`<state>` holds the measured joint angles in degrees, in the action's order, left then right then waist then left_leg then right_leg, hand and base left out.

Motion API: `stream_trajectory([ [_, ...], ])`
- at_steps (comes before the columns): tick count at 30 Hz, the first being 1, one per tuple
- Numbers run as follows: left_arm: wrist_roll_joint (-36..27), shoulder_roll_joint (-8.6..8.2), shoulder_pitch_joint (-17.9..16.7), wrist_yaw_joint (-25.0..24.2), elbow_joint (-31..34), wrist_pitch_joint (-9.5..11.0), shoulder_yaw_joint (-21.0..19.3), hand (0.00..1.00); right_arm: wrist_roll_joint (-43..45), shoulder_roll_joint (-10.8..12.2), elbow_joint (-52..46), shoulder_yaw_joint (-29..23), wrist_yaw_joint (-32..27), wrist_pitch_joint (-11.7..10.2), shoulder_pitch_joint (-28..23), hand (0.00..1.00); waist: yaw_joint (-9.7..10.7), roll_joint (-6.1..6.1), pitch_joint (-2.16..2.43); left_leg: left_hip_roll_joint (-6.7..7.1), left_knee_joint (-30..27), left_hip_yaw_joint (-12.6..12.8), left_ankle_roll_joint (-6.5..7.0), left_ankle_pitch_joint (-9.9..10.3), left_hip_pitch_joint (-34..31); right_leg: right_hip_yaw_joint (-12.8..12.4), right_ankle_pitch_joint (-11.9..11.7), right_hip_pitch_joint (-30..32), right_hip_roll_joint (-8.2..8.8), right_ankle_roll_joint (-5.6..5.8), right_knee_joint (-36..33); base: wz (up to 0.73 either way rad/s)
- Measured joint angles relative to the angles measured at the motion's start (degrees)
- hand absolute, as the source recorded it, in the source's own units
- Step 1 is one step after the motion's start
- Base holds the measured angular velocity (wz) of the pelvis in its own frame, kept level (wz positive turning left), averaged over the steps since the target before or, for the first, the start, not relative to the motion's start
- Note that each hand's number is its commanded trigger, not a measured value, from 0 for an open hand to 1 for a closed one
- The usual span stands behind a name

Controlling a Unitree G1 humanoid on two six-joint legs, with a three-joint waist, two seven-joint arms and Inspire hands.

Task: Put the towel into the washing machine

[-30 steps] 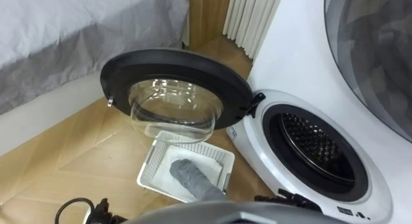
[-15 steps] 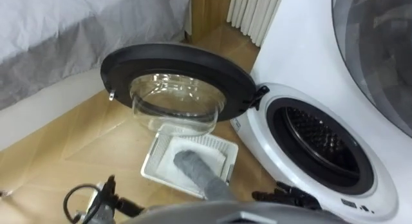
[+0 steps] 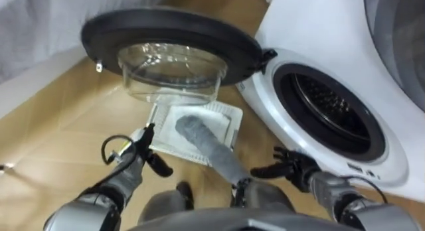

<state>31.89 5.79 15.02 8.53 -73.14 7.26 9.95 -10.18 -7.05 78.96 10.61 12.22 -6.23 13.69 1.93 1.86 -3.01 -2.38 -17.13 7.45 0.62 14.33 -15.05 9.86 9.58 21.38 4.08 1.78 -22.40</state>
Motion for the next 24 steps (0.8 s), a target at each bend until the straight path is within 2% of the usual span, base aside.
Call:
stream_trajectory([
  [3, 2.3, 0.50, 2.6, 0.0, 0.0, 0.2, 2.2, 0.00, -0.4, 0.5, -0.1, 2.2, -1.5, 0.0, 2.4, 0.00, 1.2, 0.25, -0.81, 0.24, -5.4, -1.5, -0.03, 0.0, -5.9, -0.8, -0.2, 5.3, 0.75, -0.42, -4.2, 0.01],
  [4, 2.6, 0.74, 4.1, 0.0, 0.0, 0.4, 3.1, 0.00, -0.5, 0.6, -0.2, 2.6, -1.8, -0.1, 3.5, 0.00, 1.9, 0.34, -1.87, 0.10, -10.7, -1.3, -0.06, 0.1, -10.4, -3.4, -0.2, 5.9, 1.00, -0.49, -4.1, 0.38],
  [5, 2.6, 0.75, 5.9, 0.0, 0.0, 0.8, 4.1, 0.00, -0.5, 0.5, -0.3, 2.6, -2.2, -0.2, 4.7, 0.00, 2.8, 0.05, -2.24, 0.11, -10.8, -1.8, -0.15, -0.4, -14.3, -6.2, 0.0, 7.6, 0.61, -0.52, -4.4, 0.39],
  [6, 2.6, 0.71, 7.0, 0.0, 0.1, 1.0, 5.0, 0.00, -0.6, 0.4, -0.3, 2.6, -2.4, -0.2, 5.0, 0.00, 3.0, -0.27, -2.21, -0.04, -9.7, -1.6, 0.20, -0.7, -16.0, -6.8, 0.1, 9.2, 0.23, -0.34, -5.1, 0.33],
  [7, 2.6, 0.59, 9.3, 0.0, 0.1, 1.2, 7.3, 0.00, -0.8, 0.5, -0.8, 2.7, -2.9, -0.2, 5.8, 0.00, 2.9, 0.29, -2.45, -0.49, -10.9, -0.5, 1.10, -0.9, -18.6, -7.1, 0.6, 13.0, -0.04, 0.13, -7.4, 0.07],
  [8, 2.7, 0.64, 11.1, 0.1, 0.0, 1.6, 8.5, 0.00, -1.0, 0.6, -1.2, 2.9, -2.9, -0.2, 6.5, 0.00, 2.2, 0.94, -2.80, -0.45, -12.8, -0.6, 1.29, -1.0, -21.1, -6.6, 0.6, 17.5, 0.17, -0.02, -10.9, -0.09],
  [9, 2.8, 0.55, 11.7, 0.3, 0.0, 1.7, 8.5, 0.00, -1.3, 0.8, -1.3, 3.2, -2.9, -0.3, 6.8, 0.00, 2.0, 1.14, -2.90, -0.26, -13.8, -1.5, 1.38, -0.9, -22.1, -6.7, 0.7, 19.2, 0.11, -0.28, -11.7, -0.35],
  [10, 2.8, 0.70, 12.1, 1.1, 0.1, 1.7, 9.1, 0.00, -2.3, 1.0, -1.6, 4.0, -2.9, -0.4, 7.4, 0.00, 1.9, 1.28, -2.83, 0.14, -16.1, -2.7, 1.34, -0.8, -24.4, -6.6, -0.4, 22.3, -0.75, -1.56, -9.2, -0.35],
  [11, 3.8, 0.91, 12.6, 1.5, 0.1, 1.5, 9.5, 0.00, -3.3, 0.9, -1.7, 4.6, -2.9, -0.5, 8.3, 0.00, 2.5, 1.32, -2.84, 0.80, -19.7, -2.5, 1.08, 0.0, -27.0, -6.4, -4.1, 24.9, -1.16, -2.87, -7.2, -0.34],
  [12, 4.4, 0.90, 12.9, 1.8, 0.1, 1.5, 9.5, 0.00, -3.7, 0.6, -1.5, 5.0, -3.0, -0.5, 8.8, 0.00, 2.6, 0.77, -2.96, 0.61, -21.4, -2.3, 0.99, 1.0, -28.0, -5.7, -3.8, 26.1, -0.91, -3.24, -9.0, -0.42],
  [13, 5.2, 0.94, 13.5, 2.1, 0.1, 1.5, 9.5, 0.00, -4.3, 0.5, -1.3, 6.1, -3.4, -0.6, 10.0, 0.00, 2.8, -0.67, -3.13, -0.43, -24.1, -2.0, 0.87, 2.5, -30.0, -5.0, -3.7, 27.9, -1.08, -3.64, -10.9, -0.45],
  [14, 5.4, 1.23, 14.1, 2.2, 0.1, 1.6, 9.7, 0.00, -4.3, 0.5, -1.5, 6.6, -3.4, -0.8, 10.7, 0.00, 3.4, -1.06, -3.07, -0.97, -25.8, -1.2, 0.95, 3.3, -31.8, -5.0, -3.3, 30.0, -1.13, -4.17, -13.0, -0.37],
  [16, 6.6, 1.79, 16.4, 3.1, 0.5, 1.7, 10.9, 0.00, -5.3, 0.3, -2.1, 7.5, -3.4, -0.7, 11.2, 0.00, 4.3, -1.11, -3.05, -0.94, -28.3, -1.1, 0.73, 4.5, -34.7, -5.1, -2.5, 33.3, -1.23, -4.50, -16.1, -0.03],
  [17, 7.5, 1.80, 18.1, 3.6, 1.0, 1.8, 11.3, 0.00, -6.6, 0.0, -3.0, 7.8, -3.3, -0.8, 11.3, 0.00, 4.5, -1.12, -3.05, -1.17, -30.0, -1.4, 0.86, 6.4, -36.5, -4.9, -1.8, 35.7, -1.50, -4.66, -17.8, 0.00],
  [20, 8.4, 1.27, 20.4, 4.9, 1.5, 2.0, 12.7, 0.00, -10.6, 0.1, -4.2, 8.6, -3.2, -2.1, 11.6, 0.00, 4.9, -1.13, -3.07, -1.98, -34.9, -1.5, 0.60, 7.9, -40.9, -5.0, -1.2, 40.0, -1.59, -5.13, -22.3, -0.06],
  [22, 8.7, 1.23, 21.0, 5.5, 1.7, 2.0, 14.3, 0.00, -13.0, 0.1, -4.2, 9.1, -2.1, -2.8, 12.0, 0.00, 6.1, -1.21, -3.05, -2.07, -37.1, -1.5, 0.59, 8.1, -42.9, -5.1, -0.6, 42.0, -1.33, -4.78, -24.5, 0.00],
  [24, 8.7, 1.31, 21.8, 6.3, 1.8, 2.0, 16.5, 0.00, -16.2, 0.0, -4.3, 10.2, -1.2, -3.7, 12.3, 0.00, 6.4, -1.23, -3.04, -2.68, -39.8, -1.5, 0.45, 8.6, -45.4, -5.1, -0.3, 44.4, -1.80, -5.23, -26.3, -0.09],
])
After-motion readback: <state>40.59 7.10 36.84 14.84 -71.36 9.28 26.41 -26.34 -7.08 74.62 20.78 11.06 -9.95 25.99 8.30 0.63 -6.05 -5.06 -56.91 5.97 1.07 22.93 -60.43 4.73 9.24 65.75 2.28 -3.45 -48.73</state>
